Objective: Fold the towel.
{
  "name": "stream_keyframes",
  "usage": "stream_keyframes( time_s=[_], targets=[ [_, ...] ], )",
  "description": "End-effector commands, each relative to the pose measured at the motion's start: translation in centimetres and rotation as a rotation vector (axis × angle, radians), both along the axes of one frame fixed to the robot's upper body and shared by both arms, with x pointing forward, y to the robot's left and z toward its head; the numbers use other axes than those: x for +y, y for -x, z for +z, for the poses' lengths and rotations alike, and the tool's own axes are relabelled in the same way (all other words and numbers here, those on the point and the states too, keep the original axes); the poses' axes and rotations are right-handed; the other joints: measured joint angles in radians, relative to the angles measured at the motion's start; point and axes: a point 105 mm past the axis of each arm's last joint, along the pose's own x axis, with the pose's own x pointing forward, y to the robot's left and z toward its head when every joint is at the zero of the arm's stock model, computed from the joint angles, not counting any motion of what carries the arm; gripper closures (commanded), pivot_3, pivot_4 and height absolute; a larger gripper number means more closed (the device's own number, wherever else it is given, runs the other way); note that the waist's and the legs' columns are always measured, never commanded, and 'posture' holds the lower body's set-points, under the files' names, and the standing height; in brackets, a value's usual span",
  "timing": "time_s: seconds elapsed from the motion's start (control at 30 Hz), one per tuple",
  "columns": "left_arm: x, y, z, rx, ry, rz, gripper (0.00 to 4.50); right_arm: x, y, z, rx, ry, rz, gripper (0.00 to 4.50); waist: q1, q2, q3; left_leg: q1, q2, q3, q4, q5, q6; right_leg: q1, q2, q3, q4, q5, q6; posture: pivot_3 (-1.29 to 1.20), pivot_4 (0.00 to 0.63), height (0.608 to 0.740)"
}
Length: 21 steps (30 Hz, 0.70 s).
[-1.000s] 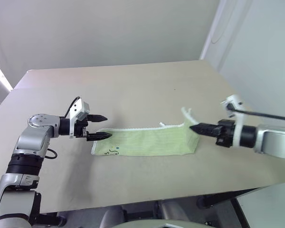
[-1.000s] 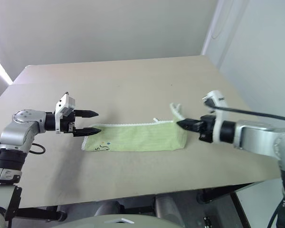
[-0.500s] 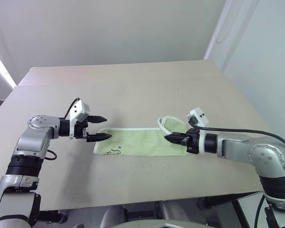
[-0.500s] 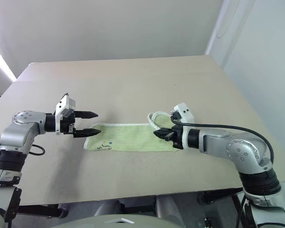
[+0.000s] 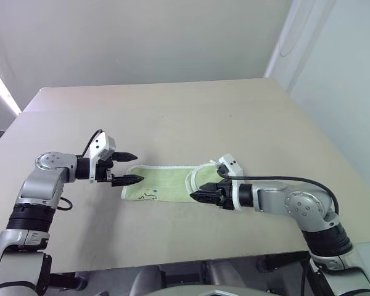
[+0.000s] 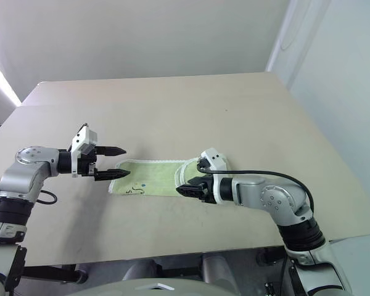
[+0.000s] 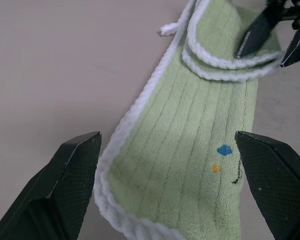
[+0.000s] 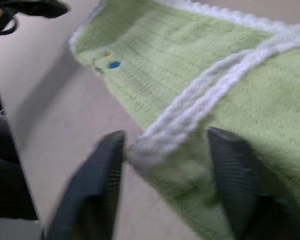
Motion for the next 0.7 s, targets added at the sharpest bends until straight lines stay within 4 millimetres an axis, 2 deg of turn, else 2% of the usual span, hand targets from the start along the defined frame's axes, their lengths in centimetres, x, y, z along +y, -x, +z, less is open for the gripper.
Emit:
stream_keyframes(
  time_s=[0.03,0.17,0.27,0.37,0.5,0.6,0.7],
  targets=[
    [0.2,-0.2,1.2,-0.045,-0.004,-0.003,0.00,0.1,-0.8,1.7,-0.060,-0.038,-0.008,0.09,0.000,0.000,0.000,0.000,0.000,0.000,0.000,0.000,0.000,0.000,0.000,0.000,0.000,0.000,0.000,0.00,0.000,0.712],
    [0.2,-0.3,1.2,-0.045,-0.003,-0.001,0.00,0.0,-0.8,4.7,-0.139,-0.163,0.004,0.02,0.000,0.000,0.000,0.001,0.000,0.000,0.000,0.000,0.000,0.000,0.000,0.000,0.002,0.000,0.000,0.00,0.000,0.712],
    [0.4,-0.3,1.2,-0.046,-0.005,0.007,0.00,-1.3,-0.5,7.9,-0.257,-0.256,-0.002,0.02,0.000,0.000,0.000,0.001,0.000,0.000,0.000,0.000,0.000,0.000,0.000,0.000,0.002,0.000,0.000,0.00,0.000,0.712],
    [0.7,-0.4,1.1,-0.047,-0.009,0.019,0.00,-3.0,-1.3,9.3,-0.400,-0.268,-0.082,0.02,0.001,-0.001,0.000,0.001,0.000,-0.001,0.000,0.000,0.000,0.000,0.000,0.000,0.002,0.000,0.000,0.00,0.000,0.712],
    [0.7,-0.5,1.2,-0.047,-0.005,0.026,0.00,-4.1,-1.8,6.9,-0.474,-0.137,-0.102,0.02,0.000,-0.001,0.000,0.002,0.000,0.000,0.000,0.000,0.000,0.001,0.000,0.000,0.002,0.000,0.000,0.00,0.000,0.712],
    [0.8,-0.7,1.2,-0.052,-0.004,0.031,0.00,-3.9,-2.0,3.7,-0.495,-0.037,-0.081,0.02,-0.002,-0.001,-0.001,0.003,0.000,0.001,0.000,0.000,0.000,0.001,0.000,0.001,0.003,0.000,0.000,0.00,0.000,0.712],
    [0.8,-0.7,1.1,-0.057,-0.003,0.034,0.00,-3.6,-3.1,2.2,-0.523,-0.021,-0.139,0.02,-0.003,-0.001,-0.001,0.005,0.000,0.001,0.000,0.000,0.000,0.001,0.001,0.001,0.006,0.000,0.000,0.00,0.000,0.712]
  ],
)
